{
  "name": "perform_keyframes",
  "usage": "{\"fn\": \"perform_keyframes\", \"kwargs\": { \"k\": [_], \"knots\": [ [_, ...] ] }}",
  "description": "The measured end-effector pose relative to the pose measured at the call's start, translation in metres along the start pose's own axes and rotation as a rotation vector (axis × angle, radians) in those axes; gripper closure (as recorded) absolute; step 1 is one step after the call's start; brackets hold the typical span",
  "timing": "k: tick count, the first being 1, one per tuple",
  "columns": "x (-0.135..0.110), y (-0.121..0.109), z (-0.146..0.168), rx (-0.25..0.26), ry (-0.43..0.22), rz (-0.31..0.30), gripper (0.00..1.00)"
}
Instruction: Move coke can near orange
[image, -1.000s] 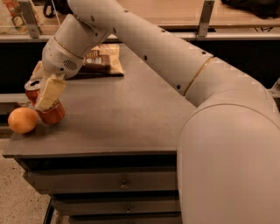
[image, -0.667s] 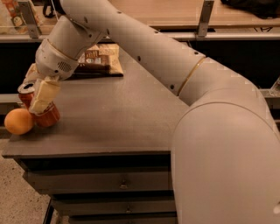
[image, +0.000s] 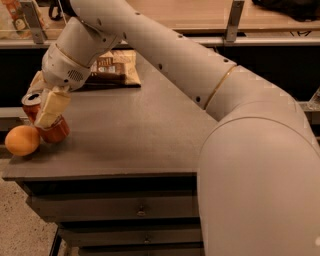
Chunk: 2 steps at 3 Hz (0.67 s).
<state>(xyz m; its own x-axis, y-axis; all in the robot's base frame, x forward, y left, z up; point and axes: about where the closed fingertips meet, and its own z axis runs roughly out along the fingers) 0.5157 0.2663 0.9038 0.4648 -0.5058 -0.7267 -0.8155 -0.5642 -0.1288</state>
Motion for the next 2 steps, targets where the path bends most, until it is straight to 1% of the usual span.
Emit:
{"fn": "perform_keyframes", "kwargs": {
  "k": [1, 2],
  "knots": [
    [0.0051, 0.0005, -0.0026, 0.005, -0.01, 0.005, 0.14],
    [0.0102, 0.0002, -0.0058, 0.012, -0.026, 0.016, 0.0]
  ]
}}
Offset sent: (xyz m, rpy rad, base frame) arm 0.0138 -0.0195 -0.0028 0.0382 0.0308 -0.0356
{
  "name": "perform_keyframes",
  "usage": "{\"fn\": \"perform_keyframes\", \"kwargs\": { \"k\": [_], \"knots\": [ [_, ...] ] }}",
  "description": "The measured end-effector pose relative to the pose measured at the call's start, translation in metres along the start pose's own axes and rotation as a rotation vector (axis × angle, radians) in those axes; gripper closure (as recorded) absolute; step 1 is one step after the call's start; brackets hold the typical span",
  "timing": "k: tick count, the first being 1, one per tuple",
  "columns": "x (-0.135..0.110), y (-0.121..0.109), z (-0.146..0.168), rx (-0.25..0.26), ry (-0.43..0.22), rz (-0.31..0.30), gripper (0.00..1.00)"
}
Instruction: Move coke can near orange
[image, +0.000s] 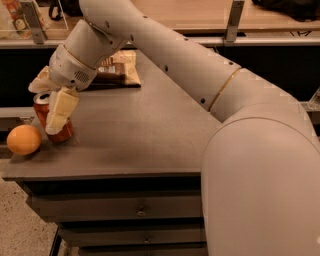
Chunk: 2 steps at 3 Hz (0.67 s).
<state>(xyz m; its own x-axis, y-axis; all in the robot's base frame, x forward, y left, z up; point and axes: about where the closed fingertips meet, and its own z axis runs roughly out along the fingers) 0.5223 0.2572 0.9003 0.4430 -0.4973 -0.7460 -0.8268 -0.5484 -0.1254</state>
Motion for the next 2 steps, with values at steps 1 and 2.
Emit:
{"fn": "perform_keyframes", "kwargs": {
  "k": [1, 2],
  "knots": [
    [0.0047, -0.002, -0.0033, -0.001, -0.01, 0.018, 0.0],
    [0.0048, -0.0021, -0.0033, -0.001, -0.011, 0.019, 0.0]
  ]
}}
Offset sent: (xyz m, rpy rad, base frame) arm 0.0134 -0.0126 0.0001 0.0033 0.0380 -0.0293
